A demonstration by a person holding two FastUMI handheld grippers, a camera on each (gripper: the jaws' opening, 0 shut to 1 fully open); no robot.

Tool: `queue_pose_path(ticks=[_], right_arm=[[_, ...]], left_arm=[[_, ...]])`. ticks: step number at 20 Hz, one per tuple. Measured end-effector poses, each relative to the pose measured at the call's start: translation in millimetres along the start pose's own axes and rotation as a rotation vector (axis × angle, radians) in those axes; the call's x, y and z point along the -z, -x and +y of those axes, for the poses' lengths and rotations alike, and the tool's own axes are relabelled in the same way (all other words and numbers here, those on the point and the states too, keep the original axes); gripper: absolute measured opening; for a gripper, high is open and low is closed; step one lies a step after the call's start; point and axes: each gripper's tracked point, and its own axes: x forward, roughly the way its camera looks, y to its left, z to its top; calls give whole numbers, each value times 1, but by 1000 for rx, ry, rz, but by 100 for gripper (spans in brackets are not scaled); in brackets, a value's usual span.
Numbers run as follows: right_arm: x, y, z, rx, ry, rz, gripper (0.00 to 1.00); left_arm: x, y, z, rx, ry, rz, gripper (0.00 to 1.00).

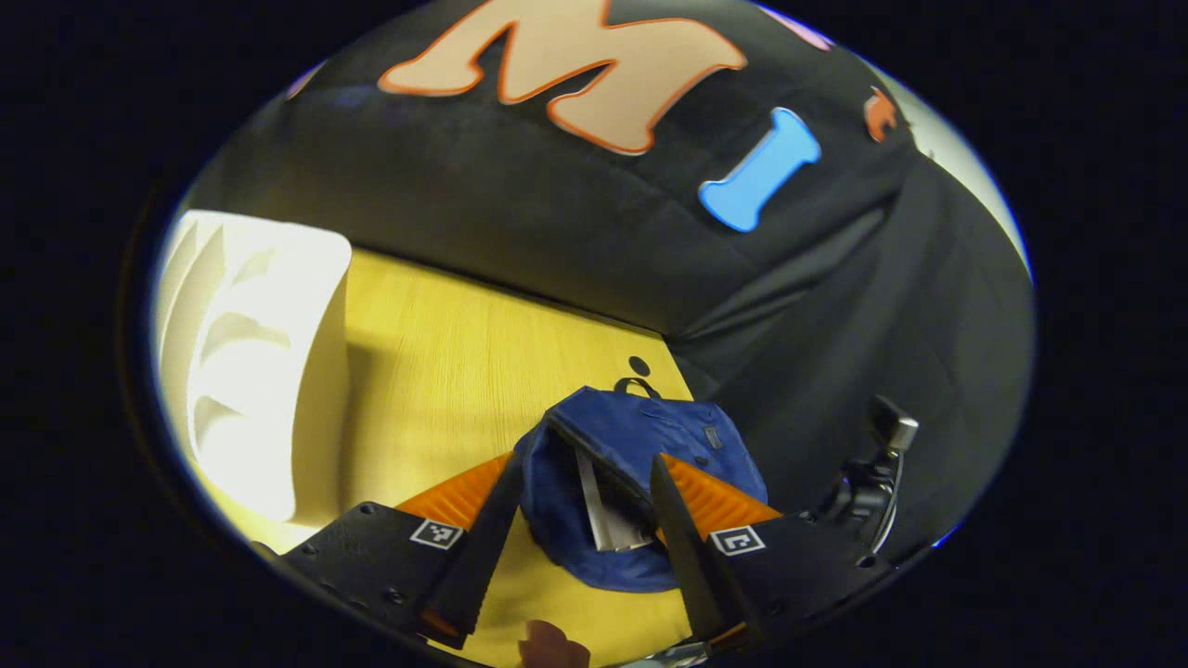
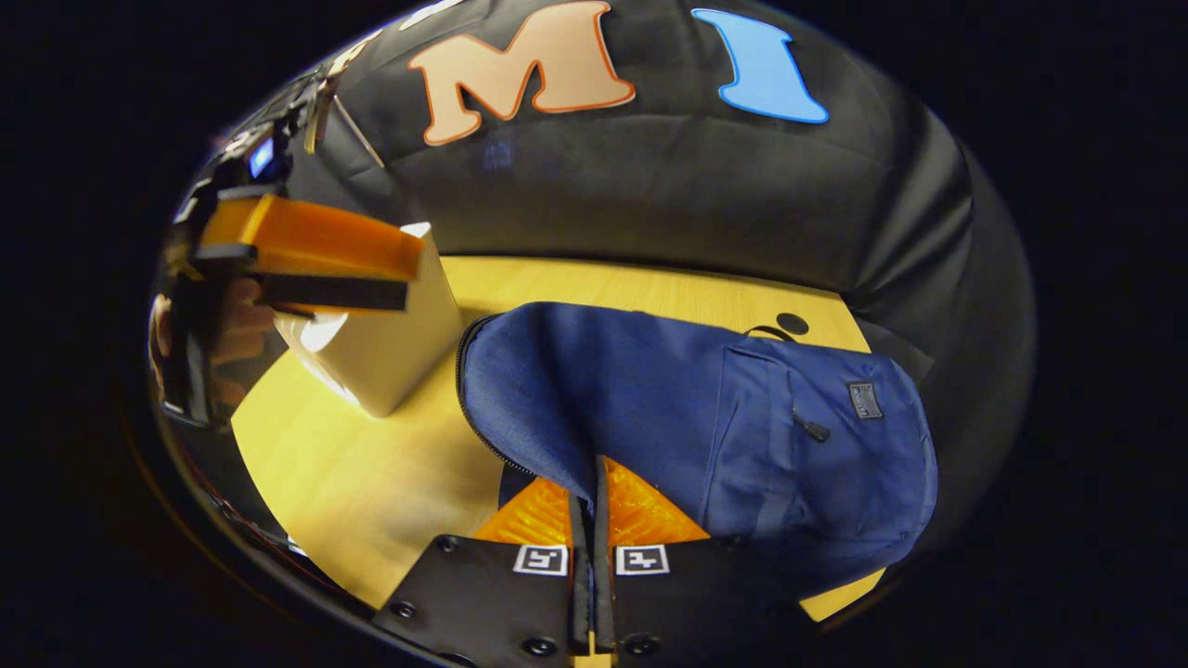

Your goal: Open the schoolbag, grab two books from the bookshelf and put them into the schoolbag.

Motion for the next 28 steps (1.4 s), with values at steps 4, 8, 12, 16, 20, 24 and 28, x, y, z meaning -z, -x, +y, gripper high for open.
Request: queue_pose_path(ticks=[4,8,12,16,20,24,28], right_arm=[[11,-6,8,37,21,45,17],[-1,4,31,75,25,16,67],[-42,22,69,81,-54,-111,100],[-105,50,92,104,-104,-263,100],[-173,90,99,129,-50,-400,99],[-221,123,111,136,-44,-498,98],[-260,161,118,161,-28,-621,98]], left_arm=[[-24,28,41,-158,-183,-60,86],[-53,58,83,-275,-276,-147,93],[-79,93,113,-356,-312,-233,92],[-108,137,129,-398,-325,-314,95],[-137,167,130,-416,-351,-387,96],[-164,193,118,-423,-380,-469,96],[-176,210,107,-432,-391,-527,96]])
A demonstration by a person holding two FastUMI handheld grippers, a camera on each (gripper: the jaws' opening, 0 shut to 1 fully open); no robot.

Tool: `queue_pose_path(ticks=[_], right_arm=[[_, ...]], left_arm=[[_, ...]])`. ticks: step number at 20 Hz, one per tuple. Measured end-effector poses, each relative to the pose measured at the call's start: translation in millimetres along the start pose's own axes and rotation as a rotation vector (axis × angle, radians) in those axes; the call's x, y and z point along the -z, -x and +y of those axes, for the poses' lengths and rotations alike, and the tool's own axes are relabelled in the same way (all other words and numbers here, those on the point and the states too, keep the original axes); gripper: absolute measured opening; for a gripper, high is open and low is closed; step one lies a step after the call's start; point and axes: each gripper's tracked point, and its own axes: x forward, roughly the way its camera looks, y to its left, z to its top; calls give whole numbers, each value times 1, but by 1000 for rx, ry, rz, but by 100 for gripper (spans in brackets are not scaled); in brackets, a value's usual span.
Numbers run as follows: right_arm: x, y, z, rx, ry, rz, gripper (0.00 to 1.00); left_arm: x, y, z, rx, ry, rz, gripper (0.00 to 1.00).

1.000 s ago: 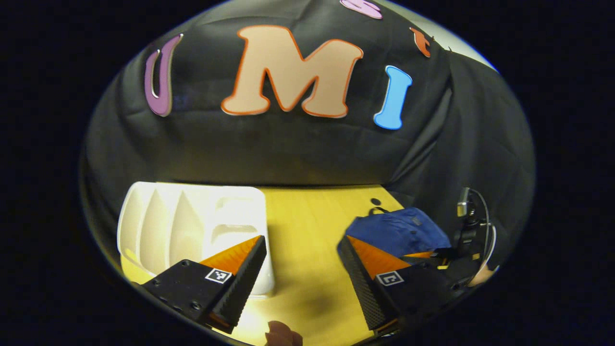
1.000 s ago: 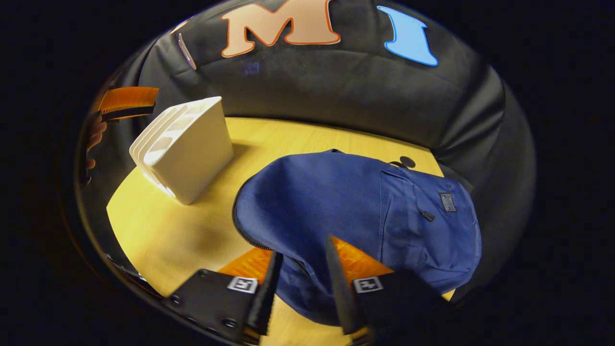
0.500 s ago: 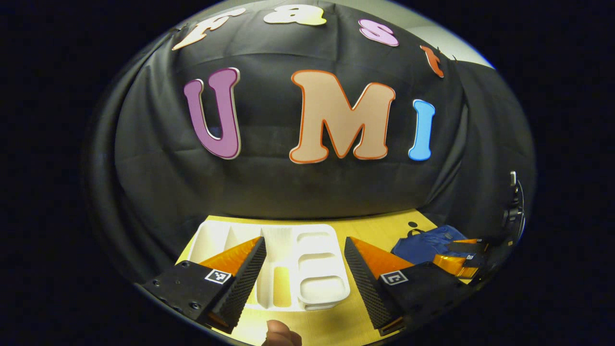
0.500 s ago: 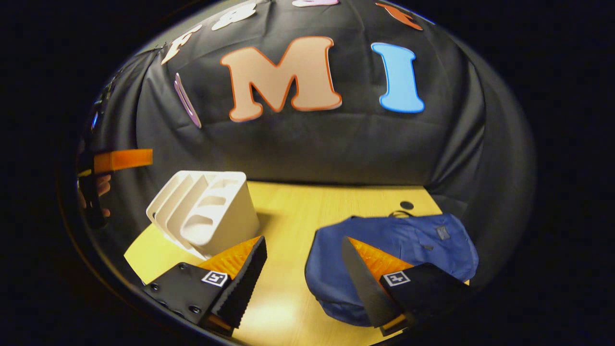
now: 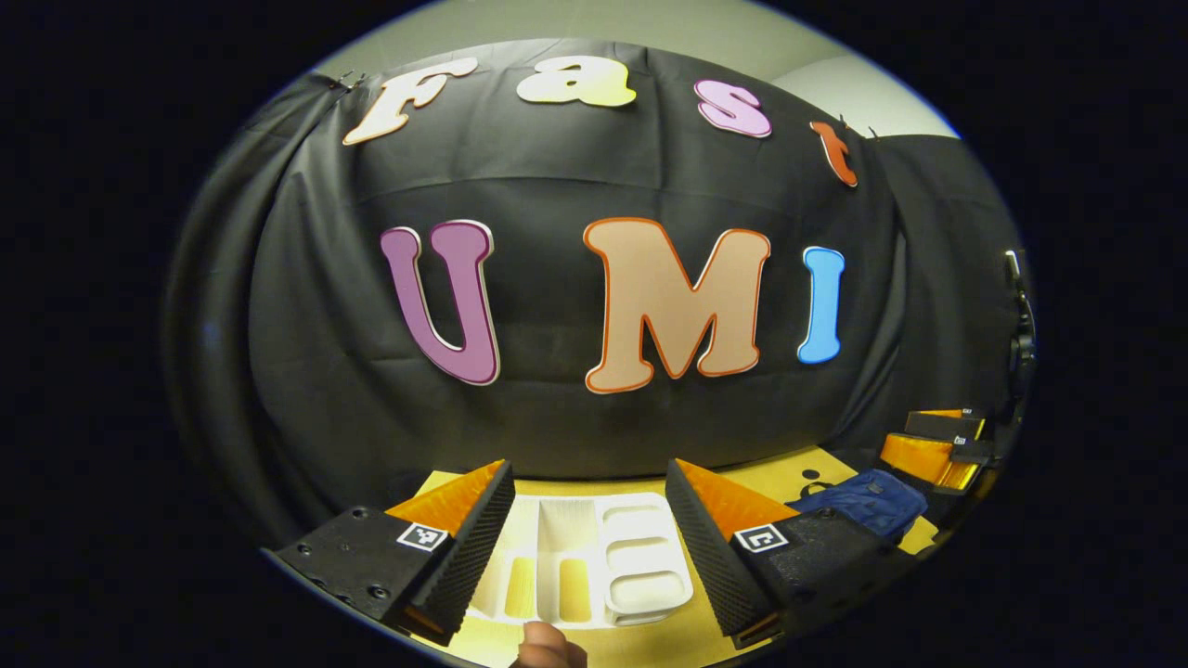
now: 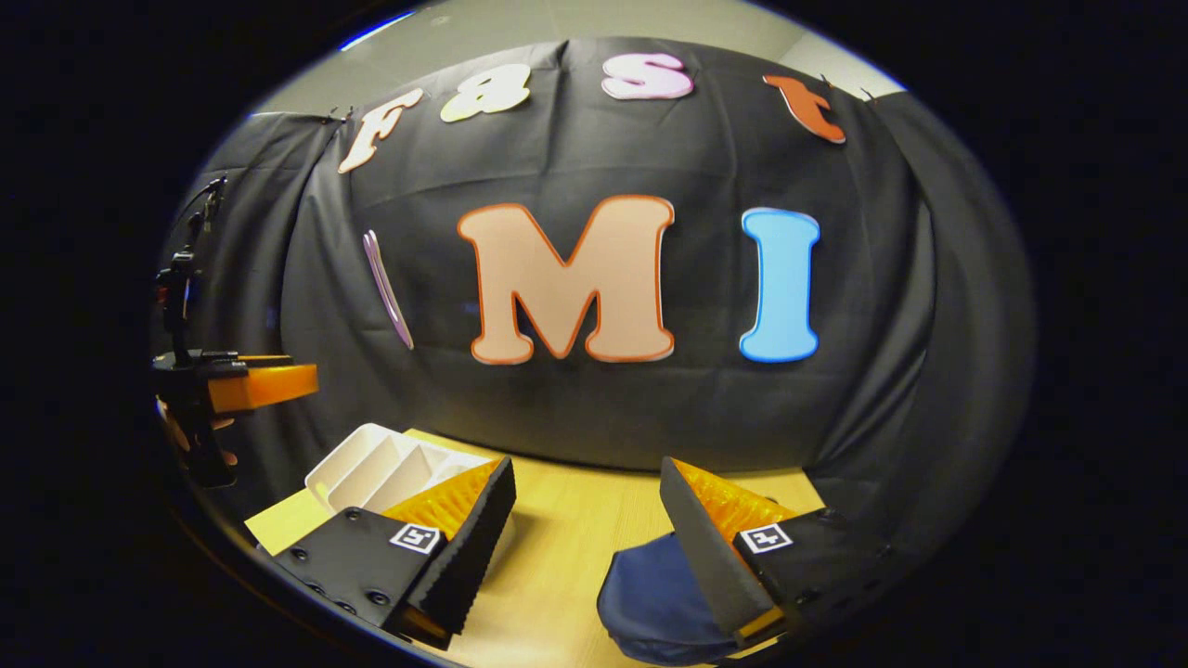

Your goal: Open the schoolbag, grab two books from the bookshelf and put them into the schoolbag.

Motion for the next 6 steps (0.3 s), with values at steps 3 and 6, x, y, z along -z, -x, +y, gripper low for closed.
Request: queue_pose_path(ticks=[3,6], right_arm=[[-29,7,2,24,9,-97,100],[-24,13,9,6,20,-90,100]], left_arm=[[-4,8,-8,3,24,-9,95],[-2,11,-17,19,43,-5,95]])
